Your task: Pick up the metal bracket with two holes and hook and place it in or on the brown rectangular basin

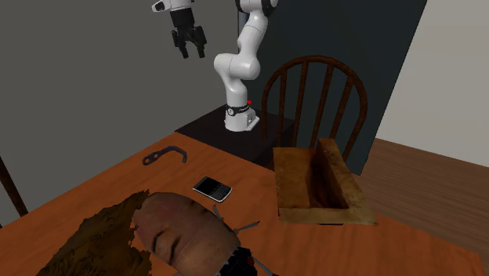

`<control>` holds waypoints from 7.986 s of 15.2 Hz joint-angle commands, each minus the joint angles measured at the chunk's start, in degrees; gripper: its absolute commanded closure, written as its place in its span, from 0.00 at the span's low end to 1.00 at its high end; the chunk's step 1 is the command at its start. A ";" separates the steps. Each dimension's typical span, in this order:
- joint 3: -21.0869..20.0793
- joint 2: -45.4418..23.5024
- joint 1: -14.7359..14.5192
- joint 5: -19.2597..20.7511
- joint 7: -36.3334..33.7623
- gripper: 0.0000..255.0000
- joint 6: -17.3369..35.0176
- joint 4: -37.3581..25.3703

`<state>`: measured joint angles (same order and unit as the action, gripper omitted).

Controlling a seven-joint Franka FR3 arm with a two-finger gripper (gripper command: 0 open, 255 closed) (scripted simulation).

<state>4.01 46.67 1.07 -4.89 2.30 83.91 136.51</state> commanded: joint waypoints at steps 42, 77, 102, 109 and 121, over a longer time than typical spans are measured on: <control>-10.72 -55.70 -3.02 5.48 -14.11 0.00 52.62 -10.92; -10.82 -47.19 -2.81 4.21 -13.34 1.00 36.51 -18.56; -20.82 -44.78 -11.87 4.33 -32.53 1.00 28.91 -23.94; -25.73 -48.87 -16.69 6.18 -42.90 1.00 27.96 -28.71; -31.68 -62.76 -27.68 13.59 -60.79 1.00 23.15 -45.46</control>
<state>-27.34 -14.68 -25.53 7.94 -57.04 107.96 93.15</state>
